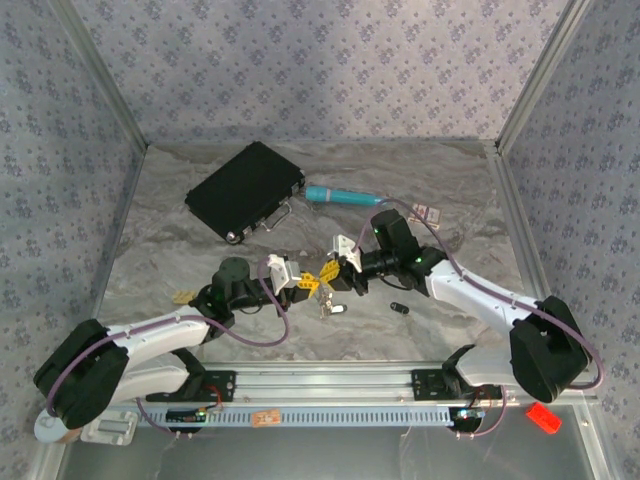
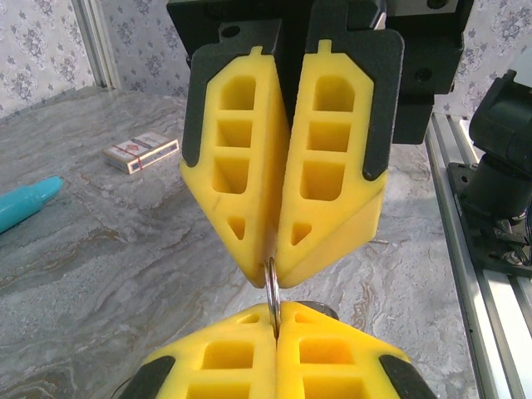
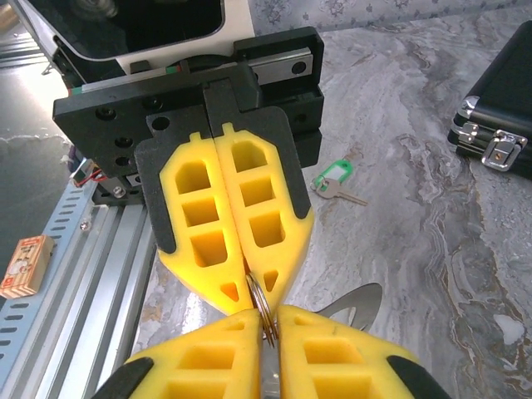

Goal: Put the keys on the keyring

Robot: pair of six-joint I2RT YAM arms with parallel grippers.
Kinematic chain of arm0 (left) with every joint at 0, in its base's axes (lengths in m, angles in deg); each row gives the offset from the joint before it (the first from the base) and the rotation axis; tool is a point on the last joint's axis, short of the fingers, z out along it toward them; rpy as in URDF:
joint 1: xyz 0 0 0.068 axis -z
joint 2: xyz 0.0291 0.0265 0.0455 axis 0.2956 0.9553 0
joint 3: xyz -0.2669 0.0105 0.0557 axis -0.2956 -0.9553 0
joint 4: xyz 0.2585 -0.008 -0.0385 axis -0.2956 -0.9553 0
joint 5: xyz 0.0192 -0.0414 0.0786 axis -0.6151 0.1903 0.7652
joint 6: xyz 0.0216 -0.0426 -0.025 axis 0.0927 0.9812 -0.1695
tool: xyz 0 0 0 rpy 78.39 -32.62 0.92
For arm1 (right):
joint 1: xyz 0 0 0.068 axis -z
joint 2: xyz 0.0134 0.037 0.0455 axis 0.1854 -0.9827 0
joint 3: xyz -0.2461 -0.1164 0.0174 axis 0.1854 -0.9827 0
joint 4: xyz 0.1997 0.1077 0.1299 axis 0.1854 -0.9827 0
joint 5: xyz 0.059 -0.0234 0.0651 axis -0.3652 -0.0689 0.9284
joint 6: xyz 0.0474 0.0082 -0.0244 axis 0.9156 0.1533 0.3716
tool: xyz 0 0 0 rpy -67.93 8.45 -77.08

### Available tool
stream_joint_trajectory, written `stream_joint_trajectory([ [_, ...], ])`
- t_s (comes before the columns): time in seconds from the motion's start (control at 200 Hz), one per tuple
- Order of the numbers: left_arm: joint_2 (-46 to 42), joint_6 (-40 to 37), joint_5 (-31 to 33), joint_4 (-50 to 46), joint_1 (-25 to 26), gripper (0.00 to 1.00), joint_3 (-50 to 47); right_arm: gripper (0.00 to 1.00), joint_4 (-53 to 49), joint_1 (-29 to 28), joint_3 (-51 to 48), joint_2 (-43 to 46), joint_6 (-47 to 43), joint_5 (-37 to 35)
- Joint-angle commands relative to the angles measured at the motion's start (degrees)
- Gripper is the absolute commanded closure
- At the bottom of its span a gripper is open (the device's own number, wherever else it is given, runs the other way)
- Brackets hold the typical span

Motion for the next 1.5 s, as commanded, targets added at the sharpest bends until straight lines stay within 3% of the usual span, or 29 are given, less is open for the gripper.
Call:
stream_joint_trajectory([
  [0.0,-1.3,0.0,-1.9,2.8,0.3,1.00,0.0,0.88,-1.4,-0.4,2.1,-0.8,-0.9,1.3],
  [0.1,-1.5,0.0,-1.9,2.8,0.3,1.00,0.0,0.90,-2.0,-0.6,2.5,-1.2,-1.4,1.1],
  [0.19,-1.7,0.0,-1.8,2.6,0.3,1.00,0.1,1.00,-2.6,-0.8,2.7,-1.4,-1.6,0.9],
  [0.23,-1.7,0.0,-1.7,2.4,0.3,1.00,0.0,1.00,-4.0,-0.8,3.2,-1.4,-2.3,0.6],
  [0.36,-2.4,-0.1,0.0,1.4,0.3,0.70,-0.1,1.00,-12.0,-1.5,6.2,-1.1,-6.7,-2.5],
  [0.48,-4.0,-1.7,1.6,-3.5,0.3,0.62,0.7,1.00,-20.2,-2.9,10.2,-1.7,-10.9,-8.0],
  [0.605,-5.9,-3.4,2.6,-9.2,0.3,0.62,1.9,1.00,-29.2,-5.0,15.5,-3.8,-14.7,-14.8],
  [0.815,-7.2,-3.4,2.9,-10.7,0.3,0.65,1.8,1.00,-38.1,-8.0,22.5,-6.6,-18.4,-21.9],
  [1.219,-6.9,-3.1,1.8,-9.1,0.3,0.75,2.0,1.00,-42.1,-12.3,28.8,-9.6,-20.1,-27.9],
  [1.494,-7.1,-2.7,1.2,-8.3,0.3,0.90,1.9,1.00,-42.6,-13.5,30.5,-10.9,-20.0,-29.8],
])
